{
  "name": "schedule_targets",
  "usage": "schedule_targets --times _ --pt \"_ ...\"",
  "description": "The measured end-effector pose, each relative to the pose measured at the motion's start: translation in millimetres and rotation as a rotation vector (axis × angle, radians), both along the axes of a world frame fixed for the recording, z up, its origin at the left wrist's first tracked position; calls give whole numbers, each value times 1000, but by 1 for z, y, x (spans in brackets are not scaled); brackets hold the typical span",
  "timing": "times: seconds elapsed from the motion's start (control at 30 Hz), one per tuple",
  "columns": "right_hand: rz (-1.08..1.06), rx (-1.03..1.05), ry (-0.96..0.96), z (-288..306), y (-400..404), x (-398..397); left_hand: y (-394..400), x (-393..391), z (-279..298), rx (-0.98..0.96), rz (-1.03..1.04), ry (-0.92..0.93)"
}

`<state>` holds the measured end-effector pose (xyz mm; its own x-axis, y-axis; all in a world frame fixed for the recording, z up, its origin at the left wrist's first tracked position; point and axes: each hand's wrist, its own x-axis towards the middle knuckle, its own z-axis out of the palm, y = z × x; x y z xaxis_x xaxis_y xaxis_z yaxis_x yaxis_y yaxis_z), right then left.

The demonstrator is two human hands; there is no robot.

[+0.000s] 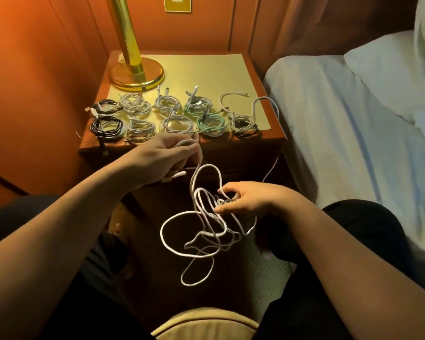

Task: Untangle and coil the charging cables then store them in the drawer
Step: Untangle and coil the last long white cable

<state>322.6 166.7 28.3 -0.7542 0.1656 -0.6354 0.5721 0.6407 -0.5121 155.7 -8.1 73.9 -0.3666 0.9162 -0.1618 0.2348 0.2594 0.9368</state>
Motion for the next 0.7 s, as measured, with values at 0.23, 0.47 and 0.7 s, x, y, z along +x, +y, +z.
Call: schedule_targets --times 0.23,0.47,0.7 --pt "-214 262 316 18 58 -33 13 -6 1 58 7 80" --pt "-367 597 550 4 147 -74 34 -11 -5 50 -40 75" --pt "-223 699 501 -13 175 -111 53 -14 -11 -24 -56 135"
